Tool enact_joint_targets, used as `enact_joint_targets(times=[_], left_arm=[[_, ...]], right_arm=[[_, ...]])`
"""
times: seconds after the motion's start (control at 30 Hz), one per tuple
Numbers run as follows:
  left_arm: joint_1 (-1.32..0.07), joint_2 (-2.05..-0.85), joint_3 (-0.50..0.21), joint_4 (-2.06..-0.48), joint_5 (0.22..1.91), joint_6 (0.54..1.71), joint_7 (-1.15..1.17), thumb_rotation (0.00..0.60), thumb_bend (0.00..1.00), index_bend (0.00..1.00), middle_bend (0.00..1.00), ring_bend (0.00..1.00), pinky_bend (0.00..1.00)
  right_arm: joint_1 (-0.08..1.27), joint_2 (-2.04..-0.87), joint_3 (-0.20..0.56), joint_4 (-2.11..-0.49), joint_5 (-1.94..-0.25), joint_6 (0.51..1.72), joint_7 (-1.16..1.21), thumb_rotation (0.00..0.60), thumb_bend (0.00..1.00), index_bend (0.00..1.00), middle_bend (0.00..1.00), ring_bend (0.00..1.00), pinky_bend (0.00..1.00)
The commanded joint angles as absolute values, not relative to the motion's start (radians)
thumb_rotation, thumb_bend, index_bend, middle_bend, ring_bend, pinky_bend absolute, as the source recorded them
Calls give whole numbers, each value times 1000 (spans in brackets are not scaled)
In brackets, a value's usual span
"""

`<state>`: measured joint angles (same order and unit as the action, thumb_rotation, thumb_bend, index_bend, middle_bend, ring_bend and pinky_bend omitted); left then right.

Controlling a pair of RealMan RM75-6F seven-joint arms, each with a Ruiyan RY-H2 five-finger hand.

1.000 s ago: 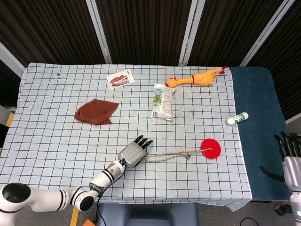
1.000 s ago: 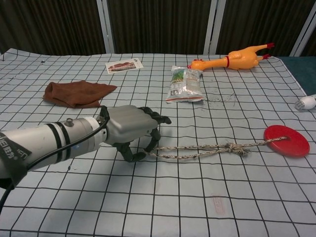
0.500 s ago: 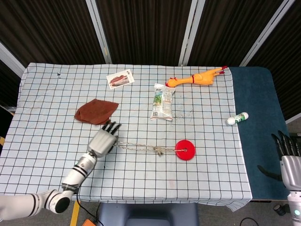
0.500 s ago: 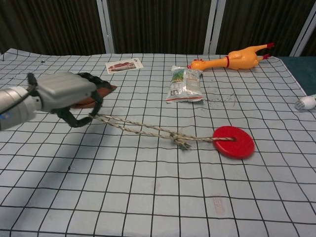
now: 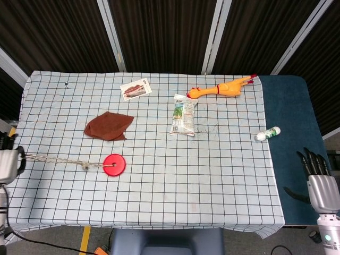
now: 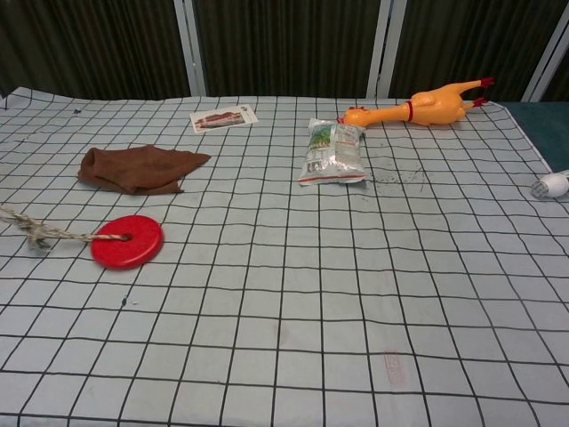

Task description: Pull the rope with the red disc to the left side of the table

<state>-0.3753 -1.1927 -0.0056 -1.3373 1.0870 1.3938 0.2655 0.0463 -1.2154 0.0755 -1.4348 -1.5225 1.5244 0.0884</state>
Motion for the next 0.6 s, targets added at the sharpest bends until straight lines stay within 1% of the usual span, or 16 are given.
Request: enact_joint_targets(times=[0.03, 0.13, 0.2, 0.27, 0.47, 0.6], left_arm=[[-327, -1199, -53, -1264, 1033, 1435, 240, 600, 767, 881, 145, 0, 75], [-310, -1228, -103, -1236, 985, 1455, 250, 600, 798, 883, 167, 0, 75], [-304, -1262, -143, -1203, 957, 1496, 276, 600, 820, 884, 190, 1, 75], [-303, -1284, -163, -1191, 954, 1508, 278, 600, 836, 884, 214, 2, 74], [-313, -1315, -183, -1192, 1004, 1519, 297, 600, 837, 881, 215, 10, 79], [-316, -1311, -179, -1267, 1070, 1500, 215, 600, 830, 880, 232, 25, 92]], right_arm=[[48, -1215, 73, -1446, -1531, 1530, 78, 600, 246, 0, 0, 0, 0], [46, -1212, 71, -1458, -1536, 1537, 68, 600, 246, 0, 0, 0, 0], [45, -1210, 70, -1463, -1536, 1539, 64, 600, 245, 0, 0, 0, 0], [44, -1209, 69, -1465, -1534, 1537, 61, 600, 245, 0, 0, 0, 0], [44, -1211, 66, -1462, -1530, 1533, 61, 600, 245, 0, 0, 0, 0], [44, -1212, 66, -1461, -1530, 1532, 63, 600, 245, 0, 0, 0, 0]])
